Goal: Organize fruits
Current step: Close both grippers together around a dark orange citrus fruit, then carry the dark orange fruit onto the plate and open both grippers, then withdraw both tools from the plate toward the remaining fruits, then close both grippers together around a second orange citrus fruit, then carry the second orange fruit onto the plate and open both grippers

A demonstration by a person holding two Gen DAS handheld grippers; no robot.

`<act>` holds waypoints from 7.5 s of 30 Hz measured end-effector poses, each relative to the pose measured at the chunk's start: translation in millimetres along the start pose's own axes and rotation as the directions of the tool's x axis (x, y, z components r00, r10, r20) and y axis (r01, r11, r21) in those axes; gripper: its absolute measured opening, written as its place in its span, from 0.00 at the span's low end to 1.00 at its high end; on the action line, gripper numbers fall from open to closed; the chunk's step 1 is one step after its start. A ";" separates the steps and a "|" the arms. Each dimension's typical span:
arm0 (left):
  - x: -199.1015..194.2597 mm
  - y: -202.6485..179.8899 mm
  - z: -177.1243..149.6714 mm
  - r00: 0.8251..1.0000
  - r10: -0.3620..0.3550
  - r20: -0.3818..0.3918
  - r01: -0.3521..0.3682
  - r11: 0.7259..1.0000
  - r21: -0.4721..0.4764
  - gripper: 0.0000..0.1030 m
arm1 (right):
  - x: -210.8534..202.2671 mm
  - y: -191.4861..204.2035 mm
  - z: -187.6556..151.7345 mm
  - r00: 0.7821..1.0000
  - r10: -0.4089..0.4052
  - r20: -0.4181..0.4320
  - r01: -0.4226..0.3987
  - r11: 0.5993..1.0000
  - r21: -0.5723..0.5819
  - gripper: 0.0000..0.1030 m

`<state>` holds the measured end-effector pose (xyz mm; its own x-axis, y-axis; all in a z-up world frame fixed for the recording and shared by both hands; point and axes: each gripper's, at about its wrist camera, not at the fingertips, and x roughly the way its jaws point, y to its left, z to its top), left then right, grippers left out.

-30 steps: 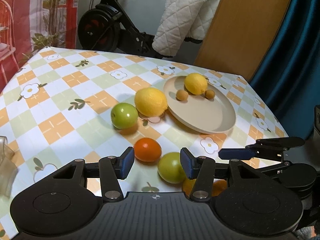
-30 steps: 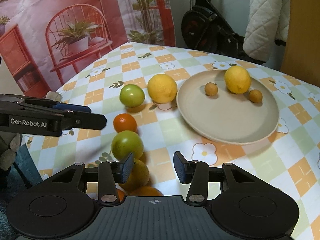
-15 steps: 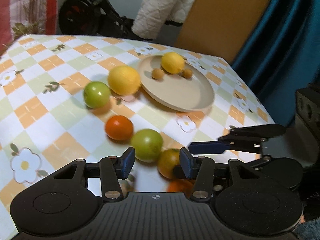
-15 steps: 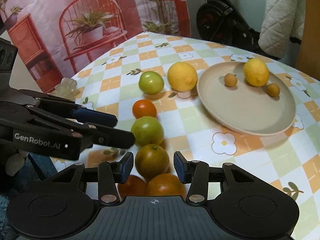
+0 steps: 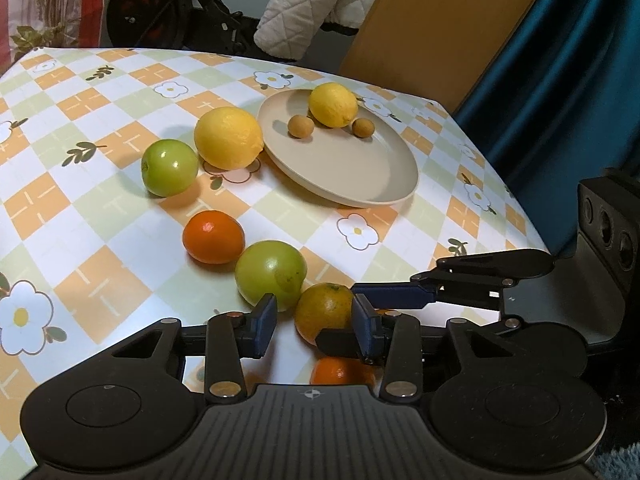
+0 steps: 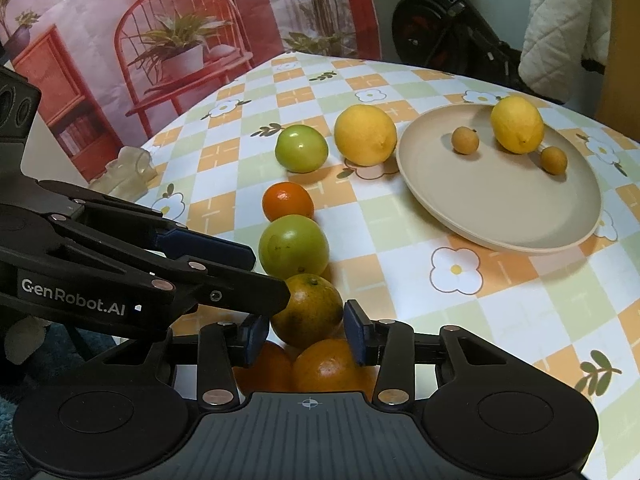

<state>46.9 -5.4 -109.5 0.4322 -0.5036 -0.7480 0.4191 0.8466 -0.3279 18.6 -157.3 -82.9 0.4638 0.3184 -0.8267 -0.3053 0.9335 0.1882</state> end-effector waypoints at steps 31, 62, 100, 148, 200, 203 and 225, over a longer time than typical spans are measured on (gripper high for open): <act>-4.8 5.3 32.8 0.993 0.004 0.118 0.005 0.998 -0.070 0.34 | 6.4 -20.6 0.0 0.999 -0.004 0.046 -0.001 0.995 0.101 0.37; 66.0 -16.7 48.2 0.999 -0.015 -0.034 0.016 1.000 0.019 0.46 | 17.3 -42.2 8.1 0.987 -0.115 0.112 0.106 0.991 0.080 0.39; 107.2 -3.0 127.1 0.998 0.048 0.049 -0.047 0.998 -0.030 0.44 | 49.5 -92.7 90.5 0.975 -0.143 0.172 0.135 0.989 0.055 0.37; 5.4 -12.6 76.7 0.987 0.116 0.114 -0.121 0.992 0.042 0.47 | -39.7 -60.3 49.3 0.978 -0.125 0.169 0.137 0.988 -0.067 0.44; 35.6 -23.3 -4.5 0.991 -0.077 -0.111 0.076 0.997 -0.018 0.43 | -19.9 -15.5 -17.2 0.997 0.042 -0.067 -0.052 0.985 -0.165 0.37; 36.1 -22.8 -3.6 0.991 -0.079 -0.107 0.077 0.997 -0.019 0.43 | -19.2 -17.0 -16.7 0.997 0.045 -0.062 -0.054 0.987 -0.153 0.37; 35.0 -39.9 51.3 0.998 -0.061 0.003 0.061 0.995 0.077 0.42 | -34.0 -41.1 20.7 0.997 -0.038 0.071 0.047 0.991 -0.129 0.36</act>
<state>86.3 -65.7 -93.0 0.4080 -0.5551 -0.7248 0.5049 0.7986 -0.3275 32.6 -203.1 -51.5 0.5329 0.2934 -0.7937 -0.3878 0.9183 0.0791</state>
